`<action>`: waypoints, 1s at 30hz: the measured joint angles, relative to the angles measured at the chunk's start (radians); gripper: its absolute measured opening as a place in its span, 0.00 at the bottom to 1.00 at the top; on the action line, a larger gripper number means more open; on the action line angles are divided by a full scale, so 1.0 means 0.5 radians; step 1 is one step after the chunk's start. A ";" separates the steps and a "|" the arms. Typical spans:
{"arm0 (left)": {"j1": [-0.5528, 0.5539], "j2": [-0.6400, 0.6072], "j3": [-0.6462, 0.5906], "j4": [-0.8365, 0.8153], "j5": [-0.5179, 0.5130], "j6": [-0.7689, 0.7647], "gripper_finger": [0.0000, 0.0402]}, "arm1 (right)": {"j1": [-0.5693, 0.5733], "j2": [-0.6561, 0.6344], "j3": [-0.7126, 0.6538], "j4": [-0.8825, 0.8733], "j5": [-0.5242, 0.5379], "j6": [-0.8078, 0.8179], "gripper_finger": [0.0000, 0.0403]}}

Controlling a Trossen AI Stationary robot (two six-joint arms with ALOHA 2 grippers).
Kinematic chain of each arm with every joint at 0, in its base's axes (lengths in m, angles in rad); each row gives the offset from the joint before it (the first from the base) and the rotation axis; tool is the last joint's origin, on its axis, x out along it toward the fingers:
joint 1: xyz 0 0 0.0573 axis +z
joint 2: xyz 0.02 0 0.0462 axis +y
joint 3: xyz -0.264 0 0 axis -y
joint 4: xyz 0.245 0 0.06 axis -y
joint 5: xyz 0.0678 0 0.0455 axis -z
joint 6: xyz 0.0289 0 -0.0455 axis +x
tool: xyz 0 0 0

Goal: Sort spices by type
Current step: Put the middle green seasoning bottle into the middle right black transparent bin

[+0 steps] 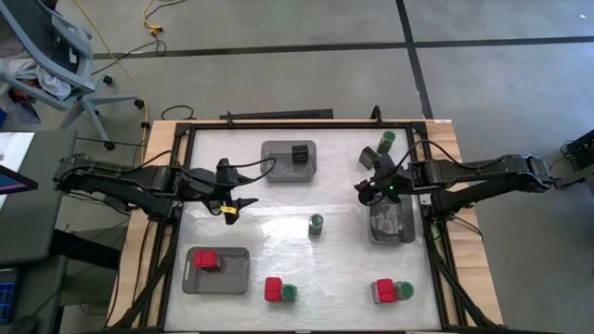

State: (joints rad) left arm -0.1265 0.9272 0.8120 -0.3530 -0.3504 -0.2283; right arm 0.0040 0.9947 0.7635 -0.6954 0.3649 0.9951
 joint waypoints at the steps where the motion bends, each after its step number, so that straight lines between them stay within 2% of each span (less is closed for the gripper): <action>1: 0.000 0.000 0.000 -0.006 0.000 0.000 0.70 | 0.000 0.000 0.000 0.000 0.000 0.000 0.92; 30: -0.001 0.001 0.000 -0.053 0.000 -0.001 0.70 | 0.000 0.000 0.000 0.000 0.000 -0.005 0.93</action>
State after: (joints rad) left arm -0.1268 0.9276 0.8120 -0.3794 -0.3506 -0.2287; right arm 0.0040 0.9947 0.7635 -0.6952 0.3649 0.9926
